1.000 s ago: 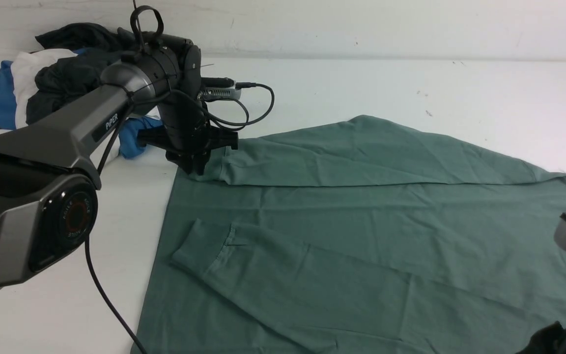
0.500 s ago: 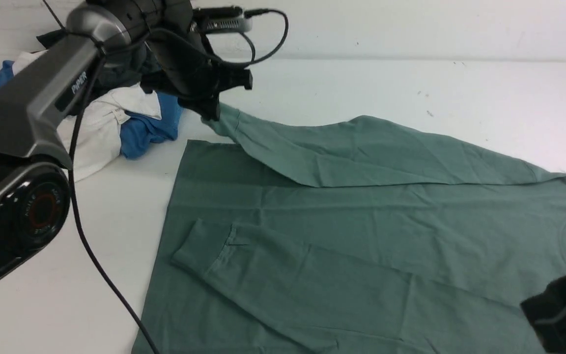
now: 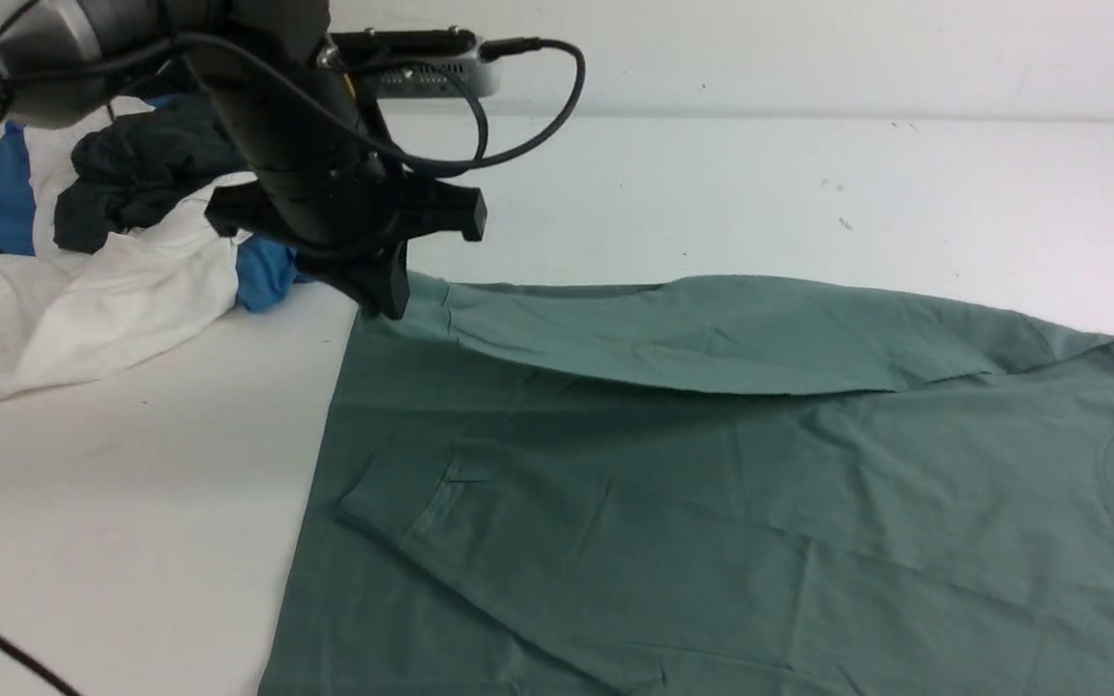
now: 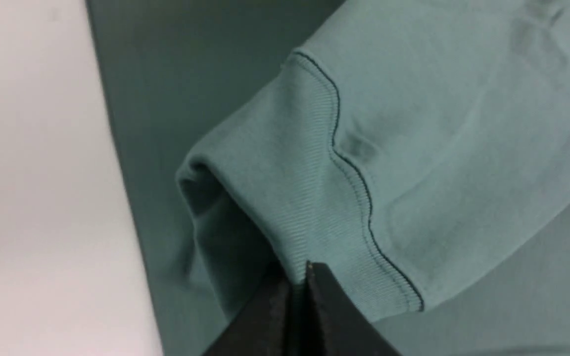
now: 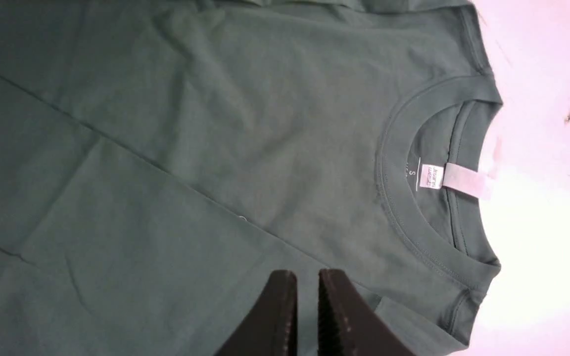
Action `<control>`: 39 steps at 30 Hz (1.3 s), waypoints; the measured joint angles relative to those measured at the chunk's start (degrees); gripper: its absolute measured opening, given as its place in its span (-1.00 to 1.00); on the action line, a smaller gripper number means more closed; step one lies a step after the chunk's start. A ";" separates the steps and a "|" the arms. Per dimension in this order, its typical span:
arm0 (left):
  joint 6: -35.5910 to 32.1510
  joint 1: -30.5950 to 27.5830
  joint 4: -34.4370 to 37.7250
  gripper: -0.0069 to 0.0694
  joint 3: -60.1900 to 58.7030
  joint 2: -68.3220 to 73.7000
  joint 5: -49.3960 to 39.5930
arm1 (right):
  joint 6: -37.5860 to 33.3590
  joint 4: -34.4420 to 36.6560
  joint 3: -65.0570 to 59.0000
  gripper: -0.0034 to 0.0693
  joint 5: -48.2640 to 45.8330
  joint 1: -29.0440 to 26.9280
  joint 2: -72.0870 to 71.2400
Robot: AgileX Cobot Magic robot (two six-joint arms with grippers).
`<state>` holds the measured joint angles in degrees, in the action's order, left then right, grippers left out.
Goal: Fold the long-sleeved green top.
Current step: Use the left arm to drag and drop the cuff onto the cuff closest to the left arm
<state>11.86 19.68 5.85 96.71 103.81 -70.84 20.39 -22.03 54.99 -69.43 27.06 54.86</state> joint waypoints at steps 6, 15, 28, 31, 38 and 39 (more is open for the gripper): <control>1.29 2.38 0.11 -0.80 -11.06 -5.29 0.05 | -0.83 1.03 0.00 -0.89 2.10 -0.76 0.00; 2.79 6.78 -2.03 -0.80 -17.78 -5.51 0.39 | -2.05 3.37 0.00 -0.90 2.44 -0.76 0.00; 4.81 6.79 -2.80 -0.80 -23.87 -5.51 0.87 | -2.31 4.63 0.00 -0.90 2.55 -0.76 0.00; 4.85 6.79 -2.66 -0.80 -23.87 -5.51 0.94 | -2.70 4.78 0.00 -0.90 2.86 -0.76 0.00; 4.87 6.84 -2.72 -0.47 -23.87 -5.51 0.94 | -3.37 5.65 0.00 -0.90 2.99 -0.76 0.00; 4.73 6.91 -3.05 -0.41 -23.87 -5.51 0.94 | -3.37 5.69 0.00 -0.90 3.00 -0.76 0.00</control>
<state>16.59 26.58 2.80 72.84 98.30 -69.90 17.01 -16.33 54.99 -66.43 26.30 54.86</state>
